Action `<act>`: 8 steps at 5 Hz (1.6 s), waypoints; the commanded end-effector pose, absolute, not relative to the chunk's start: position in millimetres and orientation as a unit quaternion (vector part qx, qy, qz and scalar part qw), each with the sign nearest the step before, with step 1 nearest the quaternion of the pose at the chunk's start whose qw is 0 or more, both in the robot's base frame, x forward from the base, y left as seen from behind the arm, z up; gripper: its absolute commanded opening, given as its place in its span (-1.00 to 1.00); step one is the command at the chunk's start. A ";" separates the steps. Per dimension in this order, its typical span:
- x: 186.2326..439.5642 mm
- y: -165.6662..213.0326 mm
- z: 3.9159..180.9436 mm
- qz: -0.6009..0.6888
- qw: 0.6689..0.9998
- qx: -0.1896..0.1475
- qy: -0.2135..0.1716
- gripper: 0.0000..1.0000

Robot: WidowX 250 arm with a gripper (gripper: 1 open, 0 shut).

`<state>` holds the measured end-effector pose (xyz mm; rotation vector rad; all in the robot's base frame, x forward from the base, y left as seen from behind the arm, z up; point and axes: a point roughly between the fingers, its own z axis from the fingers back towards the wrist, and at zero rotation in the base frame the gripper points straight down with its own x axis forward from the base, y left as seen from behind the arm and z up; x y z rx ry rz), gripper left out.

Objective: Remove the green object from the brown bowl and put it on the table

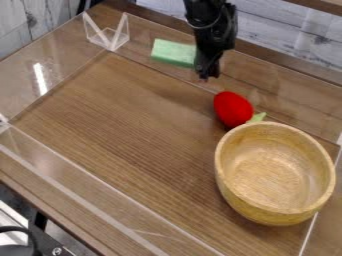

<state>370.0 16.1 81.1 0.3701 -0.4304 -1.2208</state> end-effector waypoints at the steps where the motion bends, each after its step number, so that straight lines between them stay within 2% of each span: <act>1: 374.0 13.7 87.6 -0.559 0.779 0.186 -0.216 -1.00; 3: 372.9 14.9 79.1 -0.532 0.794 0.199 -0.216 -1.00; 5: 372.7 40.3 73.2 -0.519 0.797 0.213 -0.225 -1.00; 8: 376.2 14.4 89.5 -0.441 0.837 0.241 -0.217 -1.00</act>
